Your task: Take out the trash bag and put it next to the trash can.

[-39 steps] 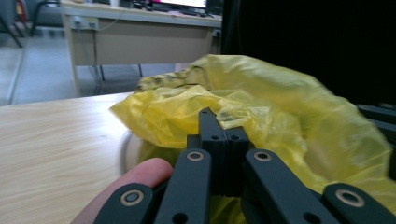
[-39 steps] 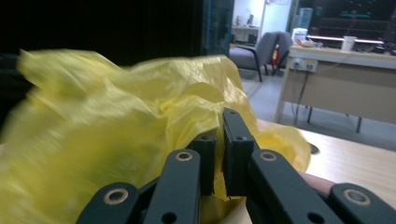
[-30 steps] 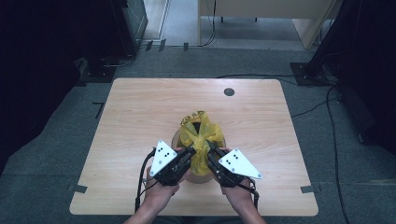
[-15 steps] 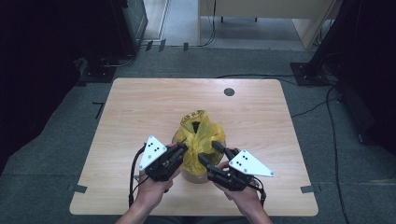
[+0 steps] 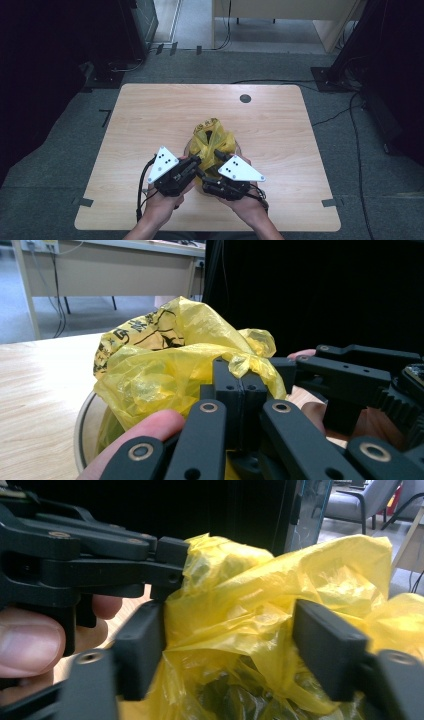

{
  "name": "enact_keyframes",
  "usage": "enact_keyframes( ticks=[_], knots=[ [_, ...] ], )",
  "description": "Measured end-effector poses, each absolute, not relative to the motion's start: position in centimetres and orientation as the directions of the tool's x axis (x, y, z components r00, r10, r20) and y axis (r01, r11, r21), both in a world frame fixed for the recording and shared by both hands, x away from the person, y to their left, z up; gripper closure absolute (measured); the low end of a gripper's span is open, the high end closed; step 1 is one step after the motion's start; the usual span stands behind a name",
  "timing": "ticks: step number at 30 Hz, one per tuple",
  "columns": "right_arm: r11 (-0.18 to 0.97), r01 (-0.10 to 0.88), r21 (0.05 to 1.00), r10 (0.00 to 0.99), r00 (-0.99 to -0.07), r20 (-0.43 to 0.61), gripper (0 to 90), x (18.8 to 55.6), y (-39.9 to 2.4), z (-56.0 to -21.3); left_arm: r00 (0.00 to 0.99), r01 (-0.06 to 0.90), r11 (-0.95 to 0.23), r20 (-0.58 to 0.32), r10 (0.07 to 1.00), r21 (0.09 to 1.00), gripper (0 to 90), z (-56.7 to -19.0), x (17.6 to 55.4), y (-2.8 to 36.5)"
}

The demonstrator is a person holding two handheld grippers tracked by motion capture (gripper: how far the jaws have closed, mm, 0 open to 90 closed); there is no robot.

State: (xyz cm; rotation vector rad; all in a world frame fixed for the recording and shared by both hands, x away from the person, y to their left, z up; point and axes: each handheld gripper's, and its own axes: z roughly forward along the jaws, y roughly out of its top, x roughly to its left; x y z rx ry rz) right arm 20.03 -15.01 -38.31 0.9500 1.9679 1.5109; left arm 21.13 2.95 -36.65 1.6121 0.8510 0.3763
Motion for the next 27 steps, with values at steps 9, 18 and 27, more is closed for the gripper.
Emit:
enact_keyframes(
  ticks=[9,18,27],
  knots=[
    [0.148,0.244,0.958,0.778,-0.627,0.039,83.5,20.2,-14.3,-38.6,0.656,0.296,-0.017,-0.190,0.730,0.955,73.5,-37.0,21.1,3.9],
    [0.081,0.222,0.972,0.823,-0.565,0.060,87.6,20.4,-15.3,-38.3,0.609,0.294,0.024,-0.207,0.766,0.956,37.3,-37.2,20.9,6.0],
    [0.055,0.192,0.980,0.842,-0.537,0.057,87.7,20.4,-15.7,-37.8,0.548,0.301,0.038,-0.205,0.811,0.953,32.1,-38.8,21.1,8.9]
  ],
)
